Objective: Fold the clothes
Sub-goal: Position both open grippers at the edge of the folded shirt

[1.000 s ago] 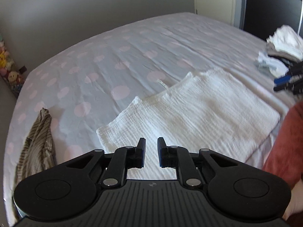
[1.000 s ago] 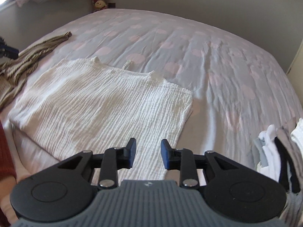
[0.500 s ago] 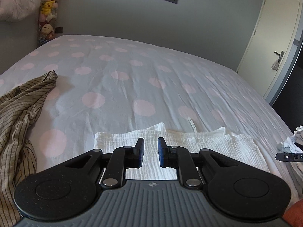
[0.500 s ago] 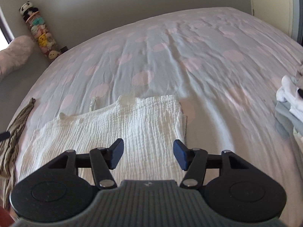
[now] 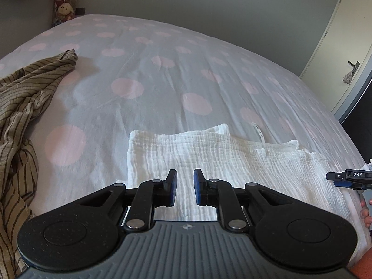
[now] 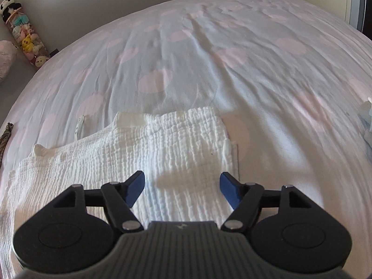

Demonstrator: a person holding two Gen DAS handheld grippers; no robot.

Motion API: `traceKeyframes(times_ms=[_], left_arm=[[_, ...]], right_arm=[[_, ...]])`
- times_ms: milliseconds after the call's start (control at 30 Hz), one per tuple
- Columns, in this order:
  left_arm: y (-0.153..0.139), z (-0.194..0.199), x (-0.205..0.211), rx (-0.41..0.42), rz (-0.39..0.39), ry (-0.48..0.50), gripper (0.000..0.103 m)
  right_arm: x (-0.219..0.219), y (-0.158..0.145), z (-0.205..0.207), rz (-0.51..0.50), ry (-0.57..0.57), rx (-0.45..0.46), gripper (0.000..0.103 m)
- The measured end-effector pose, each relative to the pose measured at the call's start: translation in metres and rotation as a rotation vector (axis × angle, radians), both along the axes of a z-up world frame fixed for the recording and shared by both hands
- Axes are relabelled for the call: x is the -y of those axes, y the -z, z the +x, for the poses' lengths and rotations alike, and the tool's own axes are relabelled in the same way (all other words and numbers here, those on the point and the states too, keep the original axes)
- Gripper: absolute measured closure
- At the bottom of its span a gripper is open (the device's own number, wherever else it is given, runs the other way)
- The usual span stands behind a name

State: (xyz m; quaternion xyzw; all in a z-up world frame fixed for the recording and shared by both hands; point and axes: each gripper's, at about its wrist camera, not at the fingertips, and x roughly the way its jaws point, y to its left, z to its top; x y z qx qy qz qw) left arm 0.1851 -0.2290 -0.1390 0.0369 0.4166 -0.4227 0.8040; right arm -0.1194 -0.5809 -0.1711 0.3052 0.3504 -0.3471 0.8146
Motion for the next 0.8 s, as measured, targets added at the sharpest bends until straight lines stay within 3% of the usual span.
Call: traceKeyframes(times_ms=[233, 567, 800], left_arm=[[0.015, 0.012, 0.002, -0.052, 0.049, -0.025, 0.090], [0.019, 0.015, 0.004, -0.070, 0.056, -0.024, 0.090], [0.024, 0.018, 0.006, -0.072, 0.076, -0.035, 0.090]], right_arm=[[0.015, 0.010, 0.005, 0.050, 0.013, -0.017, 0.029], [0.044, -0.008, -0.015, 0.063, 0.072, 0.077, 0.029], [0.052, 0.015, -0.017, 0.092, 0.078, 0.032, 0.029]])
